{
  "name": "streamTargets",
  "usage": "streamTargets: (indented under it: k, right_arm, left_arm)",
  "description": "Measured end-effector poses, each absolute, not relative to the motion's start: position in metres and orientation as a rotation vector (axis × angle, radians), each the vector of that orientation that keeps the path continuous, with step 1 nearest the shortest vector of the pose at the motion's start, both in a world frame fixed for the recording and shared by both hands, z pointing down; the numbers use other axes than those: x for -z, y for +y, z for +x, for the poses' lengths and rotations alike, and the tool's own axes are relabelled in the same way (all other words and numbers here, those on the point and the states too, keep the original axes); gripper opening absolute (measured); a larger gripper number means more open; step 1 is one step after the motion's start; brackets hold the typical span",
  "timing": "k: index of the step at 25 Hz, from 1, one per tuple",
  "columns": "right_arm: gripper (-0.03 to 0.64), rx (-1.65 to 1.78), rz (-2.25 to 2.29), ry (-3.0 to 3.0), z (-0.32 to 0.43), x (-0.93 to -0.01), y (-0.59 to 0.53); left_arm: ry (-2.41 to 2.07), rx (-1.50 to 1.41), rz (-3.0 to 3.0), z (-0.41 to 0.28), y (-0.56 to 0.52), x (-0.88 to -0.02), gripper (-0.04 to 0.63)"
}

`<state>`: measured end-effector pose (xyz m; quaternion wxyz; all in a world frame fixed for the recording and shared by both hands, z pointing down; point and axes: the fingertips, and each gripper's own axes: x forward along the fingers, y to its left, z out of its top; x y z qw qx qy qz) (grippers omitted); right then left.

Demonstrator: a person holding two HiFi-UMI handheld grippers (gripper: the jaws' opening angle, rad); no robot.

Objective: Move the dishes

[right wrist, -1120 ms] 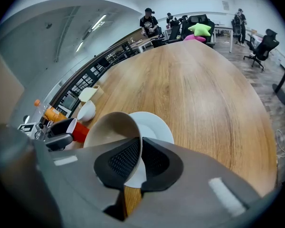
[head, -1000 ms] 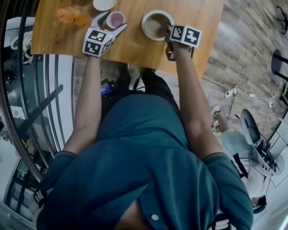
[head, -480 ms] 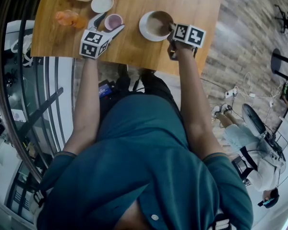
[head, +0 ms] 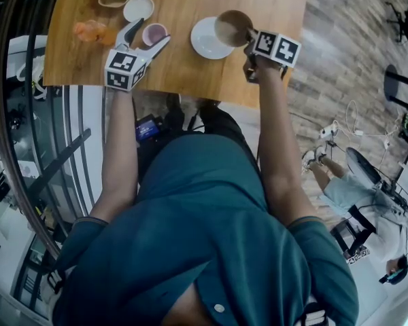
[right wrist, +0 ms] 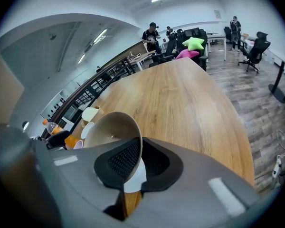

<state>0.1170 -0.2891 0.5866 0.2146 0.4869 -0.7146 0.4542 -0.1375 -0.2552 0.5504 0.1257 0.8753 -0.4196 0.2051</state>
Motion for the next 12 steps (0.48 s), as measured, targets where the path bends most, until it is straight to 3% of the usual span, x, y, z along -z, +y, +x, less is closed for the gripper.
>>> streamTargets:
  k: [12]
  right_arm:
    - [0.024,-1.258,1.463,-1.958,0.18,-0.578,-0.302]
  left_arm:
    - [-1.283,-0.555,2.595,-0.125,-0.257,-0.523,0.359]
